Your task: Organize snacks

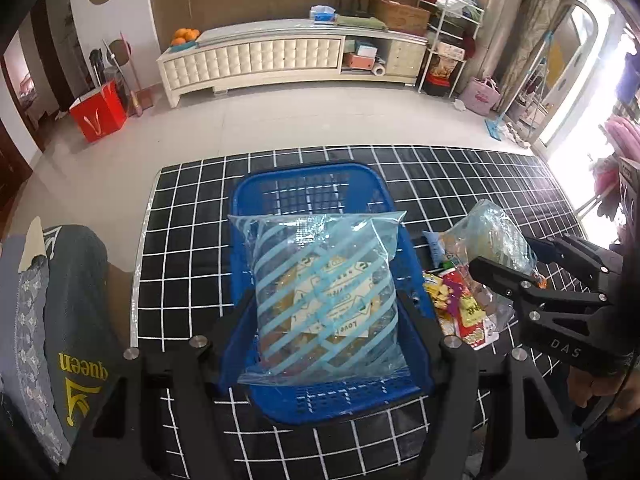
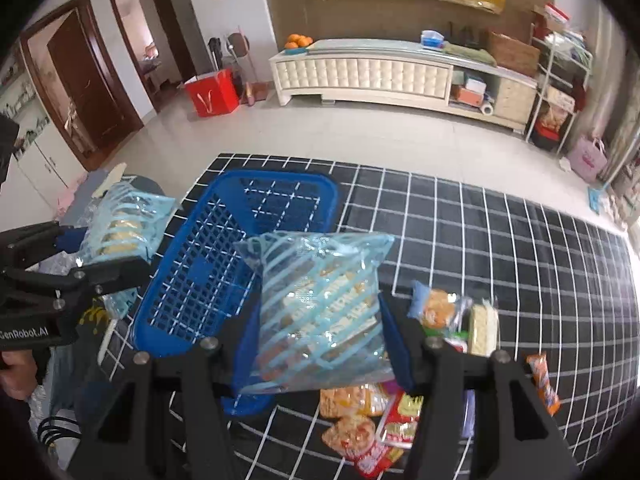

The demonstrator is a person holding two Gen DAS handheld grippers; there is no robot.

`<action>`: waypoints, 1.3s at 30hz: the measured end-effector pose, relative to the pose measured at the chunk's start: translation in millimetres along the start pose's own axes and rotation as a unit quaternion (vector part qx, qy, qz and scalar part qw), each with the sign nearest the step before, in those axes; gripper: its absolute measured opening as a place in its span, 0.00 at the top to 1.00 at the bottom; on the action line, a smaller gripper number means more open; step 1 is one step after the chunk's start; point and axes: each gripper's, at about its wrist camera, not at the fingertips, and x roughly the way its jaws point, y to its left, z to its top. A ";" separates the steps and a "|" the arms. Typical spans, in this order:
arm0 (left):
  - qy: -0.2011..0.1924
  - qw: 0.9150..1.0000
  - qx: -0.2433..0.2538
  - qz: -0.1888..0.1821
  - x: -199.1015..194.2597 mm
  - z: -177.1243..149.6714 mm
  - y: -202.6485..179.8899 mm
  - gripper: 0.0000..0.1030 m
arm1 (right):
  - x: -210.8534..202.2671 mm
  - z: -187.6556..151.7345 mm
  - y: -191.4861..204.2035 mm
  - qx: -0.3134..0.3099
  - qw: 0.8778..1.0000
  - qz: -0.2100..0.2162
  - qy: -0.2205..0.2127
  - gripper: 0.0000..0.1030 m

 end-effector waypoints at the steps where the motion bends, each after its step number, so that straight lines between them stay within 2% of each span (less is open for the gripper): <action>1: 0.002 1.000 -0.002 0.000 3.7 2.1 3.8 0.38 | 3.2 1.9 5.1 -0.005 1.000 -0.004 0.000 0.41; 6: 0.015 1.000 -0.008 -0.003 30.2 15.6 20.3 0.38 | 27.6 23.1 13.3 -0.003 1.000 0.013 0.018 0.41; 13: 0.028 0.999 -0.028 -0.021 62.1 38.6 36.6 0.38 | 55.3 44.0 14.9 -0.004 0.999 0.013 0.036 0.41; 18: 0.039 0.998 -0.042 -0.037 80.0 49.4 44.1 0.37 | 59.3 43.9 15.0 -0.016 0.999 -0.008 0.038 0.41; 21: 0.048 0.998 -0.047 -0.002 89.5 54.5 48.3 0.35 | 61.6 43.3 12.2 -0.015 0.999 -0.008 0.044 0.41; 25: 0.031 0.999 -0.032 0.018 83.0 55.4 49.4 0.35 | 59.4 46.5 9.7 -0.018 0.999 -0.005 0.043 0.41; 31: 0.021 0.999 -0.043 0.010 68.6 54.9 59.2 0.35 | 62.7 55.9 19.4 -0.024 0.998 0.001 0.049 0.41; 39: 0.015 0.999 -0.048 0.009 61.0 50.3 70.8 0.35 | 78.8 68.7 35.9 -0.049 0.997 -0.016 0.063 0.41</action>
